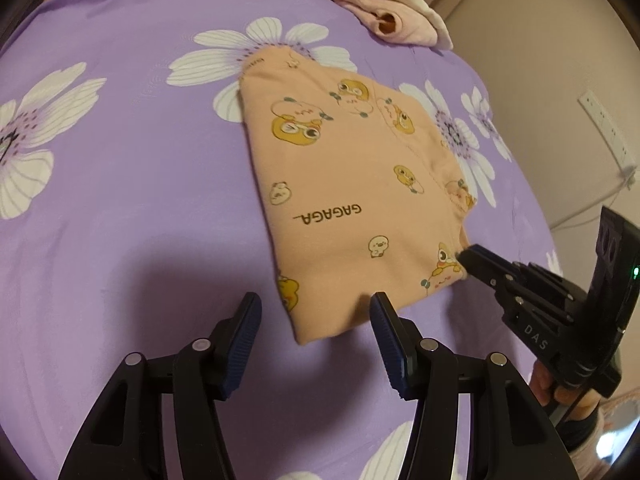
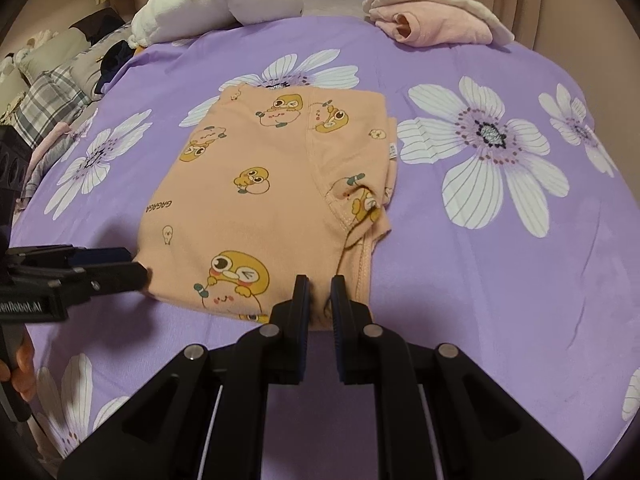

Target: Fold small clothes

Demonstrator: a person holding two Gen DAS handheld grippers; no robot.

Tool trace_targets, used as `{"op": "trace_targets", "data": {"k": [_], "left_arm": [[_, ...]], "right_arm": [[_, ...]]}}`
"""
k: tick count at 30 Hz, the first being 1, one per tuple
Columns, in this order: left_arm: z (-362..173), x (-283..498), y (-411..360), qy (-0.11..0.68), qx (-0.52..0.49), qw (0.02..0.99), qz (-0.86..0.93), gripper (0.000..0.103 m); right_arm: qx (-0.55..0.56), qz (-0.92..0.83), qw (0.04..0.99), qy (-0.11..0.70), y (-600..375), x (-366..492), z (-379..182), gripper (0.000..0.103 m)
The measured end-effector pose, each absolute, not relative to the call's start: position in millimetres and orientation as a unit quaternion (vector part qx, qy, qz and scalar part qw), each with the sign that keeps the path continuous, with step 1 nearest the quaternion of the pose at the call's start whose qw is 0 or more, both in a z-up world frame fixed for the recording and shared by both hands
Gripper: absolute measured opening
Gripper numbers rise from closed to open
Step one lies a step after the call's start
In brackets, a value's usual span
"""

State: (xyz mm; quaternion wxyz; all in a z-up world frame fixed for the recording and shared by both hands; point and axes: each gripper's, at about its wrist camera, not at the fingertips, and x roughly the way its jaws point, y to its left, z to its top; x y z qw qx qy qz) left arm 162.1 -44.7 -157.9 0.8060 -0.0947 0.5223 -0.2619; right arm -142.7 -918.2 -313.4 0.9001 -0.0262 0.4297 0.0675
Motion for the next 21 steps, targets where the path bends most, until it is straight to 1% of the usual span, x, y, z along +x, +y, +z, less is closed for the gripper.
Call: {"op": "trace_targets", "data": {"k": [3,5,9,12,14,15,16,17,19,21], "left_arm": [[-153,162,-37,0.519,-0.108,0.806,-0.262,0.055],[-150,163,-32,0.519,-0.115,0.806,-0.260,0.055],[-148,163,-28,0.519,-0.124,0.805,-0.257,0.055],[-148,163,-25,0.520,-0.128,0.804,-0.256,0.055],[-147,163,-24,0.521,-0.130,0.804,-0.256,0.055],[-147,162,-23,0.522,-0.131,0.803,-0.256,0.056],[-147,162,-23,0.522,-0.131,0.803,-0.255,0.059],[-148,162,-22,0.522,-0.134,0.803,-0.255,0.063],[-147,163,-21,0.521,-0.141,0.802,-0.255,0.064],[-147,164,-21,0.521,-0.145,0.801,-0.256,0.064]], "right_arm": [[-0.034,0.061,0.904,0.422,-918,-148,-306,0.013],[-0.037,0.059,0.906,0.418,-917,-152,-303,0.019],[-0.048,0.049,0.908,0.413,-916,-156,-299,0.021],[-0.046,0.047,0.909,0.412,-916,-159,-296,0.028],[-0.045,0.045,0.910,0.410,-916,-161,-295,0.036],[-0.045,0.045,0.910,0.409,-917,-162,-294,0.037],[-0.045,0.045,0.911,0.408,-916,-163,-293,0.041],[-0.044,0.045,0.911,0.408,-917,-163,-292,0.046],[-0.044,0.042,0.912,0.406,-917,-164,-290,0.050],[-0.044,0.042,0.913,0.404,-916,-166,-289,0.052]]}}
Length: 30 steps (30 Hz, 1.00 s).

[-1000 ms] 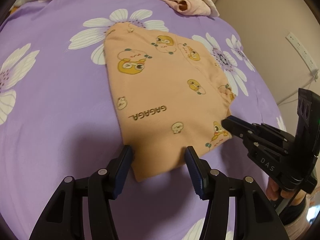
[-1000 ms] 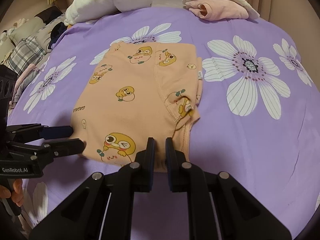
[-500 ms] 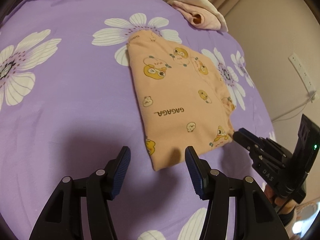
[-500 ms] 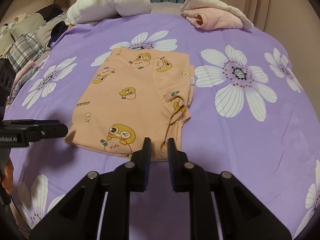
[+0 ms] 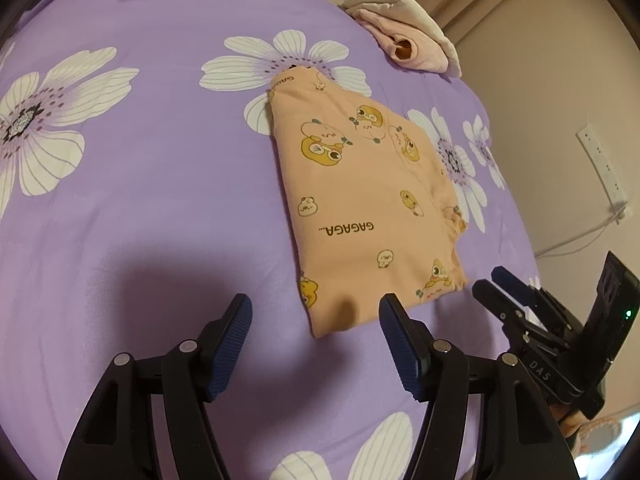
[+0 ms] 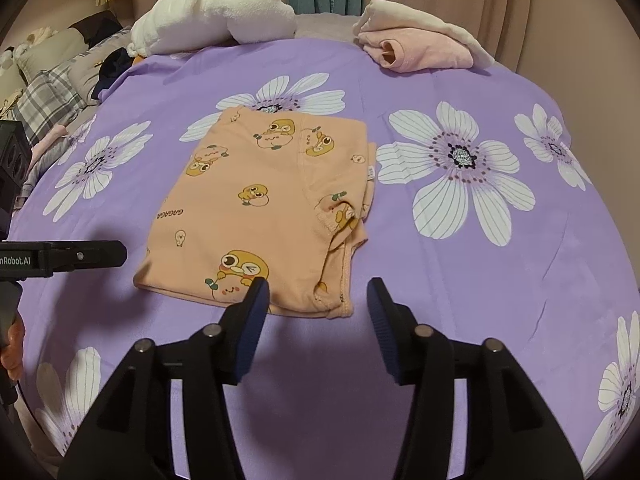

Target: Fold small clothes

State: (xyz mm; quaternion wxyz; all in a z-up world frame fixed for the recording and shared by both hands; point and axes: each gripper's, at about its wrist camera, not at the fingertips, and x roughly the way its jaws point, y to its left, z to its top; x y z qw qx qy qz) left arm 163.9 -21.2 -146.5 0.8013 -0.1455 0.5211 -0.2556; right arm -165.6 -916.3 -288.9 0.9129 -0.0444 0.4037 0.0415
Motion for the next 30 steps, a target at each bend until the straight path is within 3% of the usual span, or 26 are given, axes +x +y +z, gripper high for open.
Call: {"op": "trace_targets", "data": {"k": [10,14,30], "left_arm": [[-146,165,-21,0.523,-0.152,0.799,-0.257,0.064],[-147,167,-22,0.524,-0.153,0.798,-0.255,0.064],[-157,180,-25,0.539,-0.162,0.786,-0.257,0.064]], "right_arm": [[-0.025,0.045,0.911,0.410,-918,-164,-286,0.059],[-0.021,0.041,0.910,0.411,-919,-163,-287,0.068],[-0.012,0.043,0.905,0.424,-924,-146,-292,0.072]]}}
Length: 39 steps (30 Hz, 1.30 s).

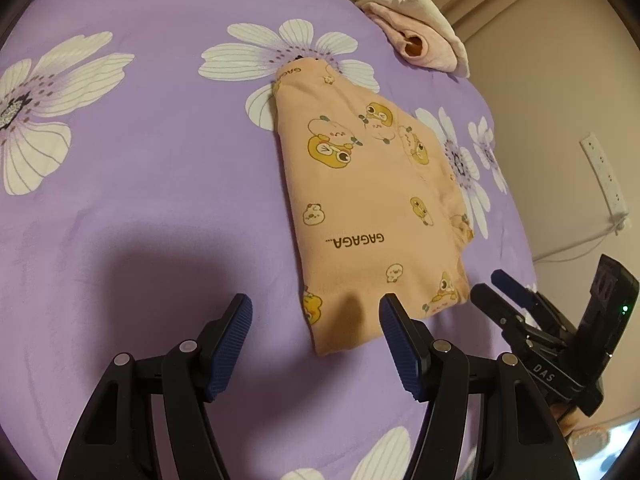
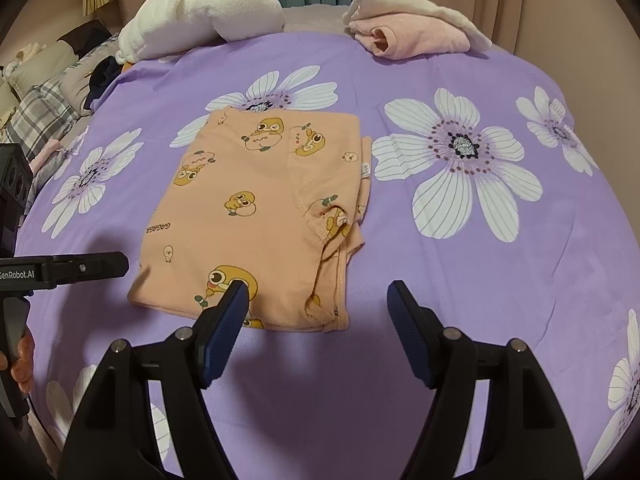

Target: Fold small clothes

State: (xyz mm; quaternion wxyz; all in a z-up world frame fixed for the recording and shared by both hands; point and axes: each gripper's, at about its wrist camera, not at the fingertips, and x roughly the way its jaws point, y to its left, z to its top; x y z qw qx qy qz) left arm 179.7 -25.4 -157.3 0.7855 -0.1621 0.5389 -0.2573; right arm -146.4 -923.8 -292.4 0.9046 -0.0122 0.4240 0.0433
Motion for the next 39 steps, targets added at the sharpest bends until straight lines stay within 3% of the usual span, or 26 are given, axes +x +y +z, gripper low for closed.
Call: {"op": "trace_targets", "data": {"k": [5,21,27,32,39], "left_arm": [[-163,191,-30,0.547,-0.180,0.773,-0.267,0.064],[-178,240,-43,0.550,-0.266,0.728,-0.310,0.065],[-183,254,-46,0.548,-0.291,0.713,-0.326,0.065],[-184,263,-57,0.546,-0.300,0.705,-0.340,0.065],[-180,265,-71,0.546,-0.277,0.715,-0.337,0.064]], "right_arm": [[0.050,0.080,0.890,0.446,-933,-134,-300,0.077],[0.330,0.153,0.810,0.460,-989,-75,-333,0.078],[0.374,0.171,0.790,0.454,-990,-58,-342,0.061],[0.390,0.173,0.783,0.452,-995,-49,-351,0.037],[0.366,0.165,0.798,0.450,-990,-47,-351,0.025]]}}
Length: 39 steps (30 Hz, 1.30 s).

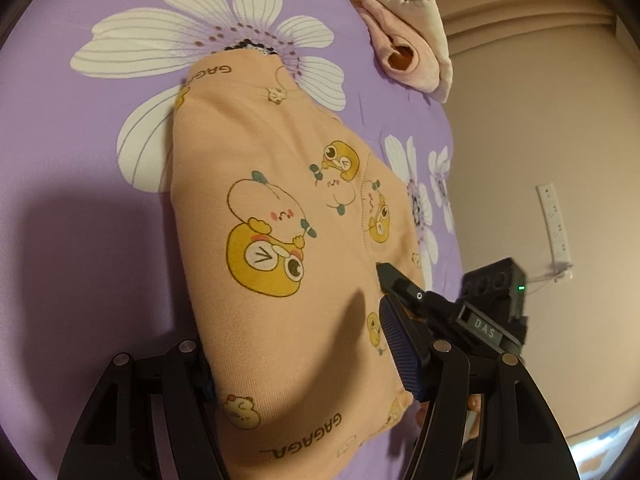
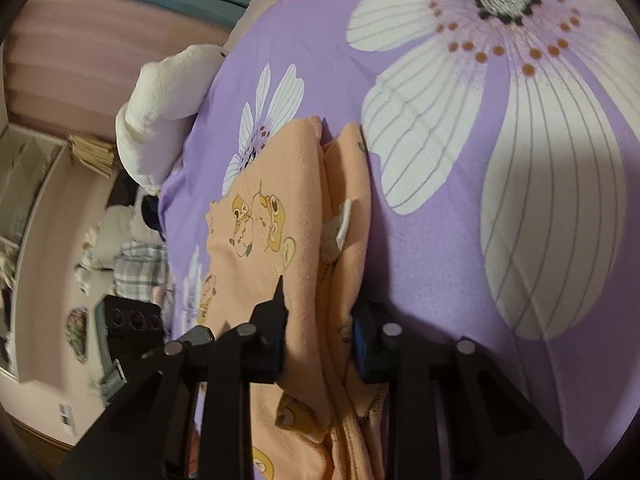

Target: Fold small clothes

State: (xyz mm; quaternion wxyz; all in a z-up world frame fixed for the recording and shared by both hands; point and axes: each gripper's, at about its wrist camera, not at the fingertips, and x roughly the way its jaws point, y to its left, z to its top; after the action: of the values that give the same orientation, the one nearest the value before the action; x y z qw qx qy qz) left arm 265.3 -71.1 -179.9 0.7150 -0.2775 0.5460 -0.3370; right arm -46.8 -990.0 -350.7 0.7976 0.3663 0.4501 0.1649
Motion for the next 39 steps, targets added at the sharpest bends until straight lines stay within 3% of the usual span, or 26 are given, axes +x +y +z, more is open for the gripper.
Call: {"op": "trace_targets", "data": {"k": [5,9,17,39], "left_arm": [[-178,263,-68,0.550,-0.255,0.730,-0.315,0.037],[-172,259,-65,0.544,-0.244,0.740,-0.312,0.029],[-149,237,-66,0.524,-0.214,0.757,-0.326,0.028],[-121,160,-19,0.493,-0.190,0.790,-0.311,0.028]], "right_arm": [[0.296,0.138,0.835,0.443,-976,-54,-336,0.019],[0.247,0.124,0.859,0.431,-965,-61,-323,0.017],[0.171,0.109,0.883,0.424,-940,-79,-303,0.017],[0.090,0.151,0.906,0.386,-870,-158,-262,0.017]]}}
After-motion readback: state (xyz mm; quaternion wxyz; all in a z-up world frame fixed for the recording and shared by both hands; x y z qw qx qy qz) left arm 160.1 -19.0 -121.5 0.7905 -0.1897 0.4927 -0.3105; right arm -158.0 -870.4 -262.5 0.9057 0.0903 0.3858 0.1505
